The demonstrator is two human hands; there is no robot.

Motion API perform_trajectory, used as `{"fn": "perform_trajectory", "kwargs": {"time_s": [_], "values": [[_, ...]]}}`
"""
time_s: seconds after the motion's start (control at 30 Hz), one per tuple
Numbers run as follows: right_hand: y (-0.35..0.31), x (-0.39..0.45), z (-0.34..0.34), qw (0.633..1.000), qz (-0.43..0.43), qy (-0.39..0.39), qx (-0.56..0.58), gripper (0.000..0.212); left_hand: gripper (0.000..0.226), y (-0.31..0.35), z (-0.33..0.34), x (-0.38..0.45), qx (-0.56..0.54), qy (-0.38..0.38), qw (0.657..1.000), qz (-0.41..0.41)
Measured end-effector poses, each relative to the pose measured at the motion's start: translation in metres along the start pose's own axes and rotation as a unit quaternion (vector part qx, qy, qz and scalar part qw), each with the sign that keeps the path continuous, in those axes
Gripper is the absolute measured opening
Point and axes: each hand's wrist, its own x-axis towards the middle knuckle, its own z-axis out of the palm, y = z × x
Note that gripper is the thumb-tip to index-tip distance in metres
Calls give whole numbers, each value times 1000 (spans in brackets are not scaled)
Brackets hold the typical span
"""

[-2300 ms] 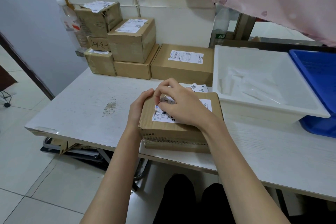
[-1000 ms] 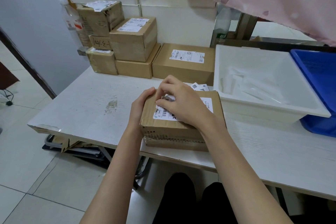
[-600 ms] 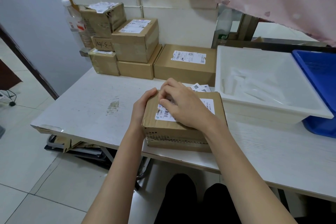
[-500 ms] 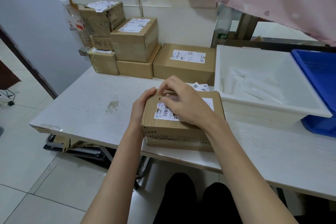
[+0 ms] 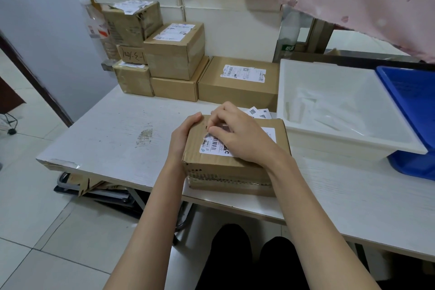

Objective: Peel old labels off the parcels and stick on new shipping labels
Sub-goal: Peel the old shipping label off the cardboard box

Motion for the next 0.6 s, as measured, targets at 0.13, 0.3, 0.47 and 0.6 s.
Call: {"fn": "perform_trajectory", "kwargs": {"time_s": [0.13,0.3,0.47,0.6], "values": [[-1,-1,-5,994,8,42,99,9,33,-1,2,-1,-17,-9,1000,0],[2,-2,-2,999,-13,32,24,16,33,-3,-1,2,0,-2,1000,4],[1,-1,-1,999,-5,38,19,19,37,-4,-3,4,5,4,1000,-8],[0,-2,-1,999,6,40,33,21,39,-3,-2,4,-1,7,1000,-14]]}}
